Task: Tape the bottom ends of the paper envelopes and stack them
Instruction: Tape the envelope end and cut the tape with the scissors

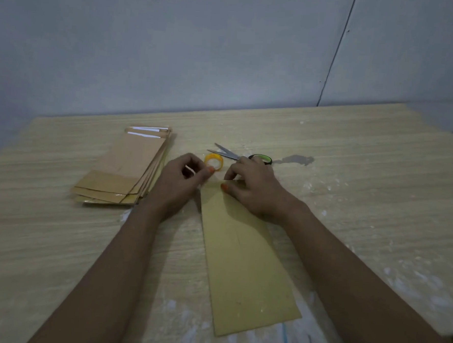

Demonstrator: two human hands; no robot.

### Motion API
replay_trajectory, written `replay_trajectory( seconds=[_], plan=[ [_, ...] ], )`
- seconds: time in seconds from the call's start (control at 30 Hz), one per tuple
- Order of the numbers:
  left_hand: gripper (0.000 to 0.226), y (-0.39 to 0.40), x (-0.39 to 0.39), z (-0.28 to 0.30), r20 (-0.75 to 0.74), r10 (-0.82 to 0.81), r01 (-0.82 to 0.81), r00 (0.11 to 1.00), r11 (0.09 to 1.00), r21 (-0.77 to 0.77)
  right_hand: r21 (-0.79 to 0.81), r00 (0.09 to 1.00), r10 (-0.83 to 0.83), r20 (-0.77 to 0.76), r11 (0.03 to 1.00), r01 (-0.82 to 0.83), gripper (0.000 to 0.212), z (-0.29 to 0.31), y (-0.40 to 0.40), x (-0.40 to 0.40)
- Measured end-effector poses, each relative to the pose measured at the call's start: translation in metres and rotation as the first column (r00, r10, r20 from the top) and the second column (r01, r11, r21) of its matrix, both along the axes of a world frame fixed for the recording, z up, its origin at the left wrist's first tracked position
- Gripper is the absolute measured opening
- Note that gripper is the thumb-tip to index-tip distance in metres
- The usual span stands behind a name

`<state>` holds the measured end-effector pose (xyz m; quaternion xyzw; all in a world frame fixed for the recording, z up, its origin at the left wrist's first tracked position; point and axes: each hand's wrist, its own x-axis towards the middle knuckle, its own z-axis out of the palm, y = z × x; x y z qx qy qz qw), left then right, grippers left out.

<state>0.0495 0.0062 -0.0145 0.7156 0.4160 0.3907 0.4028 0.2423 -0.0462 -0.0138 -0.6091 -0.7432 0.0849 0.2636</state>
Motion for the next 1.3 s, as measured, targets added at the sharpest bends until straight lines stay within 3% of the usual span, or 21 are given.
replay_trajectory(
  seconds=[0.13, 0.3, 0.4, 0.5, 0.57, 0.73, 0.9, 1.0, 1.1, 1.17, 1.3],
  plan=[
    [0.016, -0.012, -0.006, 0.007, 0.044, -0.189, 0.193, 0.981, 0.969, -0.157, -0.054, 0.984, 0.014, -0.179, 0.998, -0.024, 0.009, 0.002, 0.000, 0.002],
    [0.017, -0.008, -0.007, 0.010, 0.027, -0.204, 0.205, 0.979, 0.963, -0.172, -0.032, 0.981, 0.004, -0.194, 0.999, -0.011, 0.008, -0.001, 0.001, 0.003],
    [0.022, -0.008, -0.008, 0.010, 0.071, -0.179, 0.189, 0.981, 0.962, -0.195, -0.021, 0.957, 0.006, -0.291, 1.000, -0.013, 0.009, -0.001, 0.002, 0.001],
    [0.019, -0.004, -0.015, 0.010, 0.234, -0.097, 0.153, 0.968, 0.960, -0.235, 0.001, 0.895, 0.029, -0.444, 1.000, -0.032, 0.005, -0.003, 0.004, -0.003],
    [0.018, -0.001, -0.019, 0.010, 0.310, -0.042, 0.122, 0.950, 0.962, -0.244, 0.027, 0.846, 0.032, -0.532, 0.999, -0.021, 0.017, -0.003, 0.003, -0.002],
    [0.017, 0.000, -0.016, 0.008, 0.347, -0.020, 0.096, 0.938, 0.974, -0.204, 0.052, 0.602, -0.014, -0.799, 0.994, 0.092, 0.045, 0.006, 0.001, 0.003],
    [0.011, -0.001, -0.009, 0.009, 0.306, -0.021, 0.088, 0.952, 0.975, -0.205, 0.032, 0.484, -0.012, -0.875, 0.996, 0.083, 0.048, 0.007, 0.002, 0.002],
    [0.011, -0.005, -0.004, 0.007, 0.326, -0.032, 0.104, 0.945, 0.973, -0.204, 0.067, 0.524, -0.009, -0.852, 0.990, 0.126, 0.050, 0.005, 0.000, -0.003],
    [0.017, -0.008, 0.003, 0.005, 0.324, 0.018, 0.036, 0.946, 0.987, -0.159, 0.266, 0.742, -0.040, -0.669, 0.920, 0.289, 0.046, 0.001, 0.000, -0.006],
    [0.014, -0.006, 0.004, 0.003, 0.339, 0.051, -0.001, 0.939, 0.989, -0.147, 0.418, 0.836, -0.070, -0.545, 0.841, 0.343, 0.037, 0.000, 0.001, -0.005],
    [0.007, -0.001, 0.001, 0.001, 0.350, 0.071, -0.023, 0.934, 0.990, -0.141, 0.501, 0.881, -0.143, -0.451, 0.776, 0.383, 0.024, -0.003, 0.005, -0.001]
  ],
)
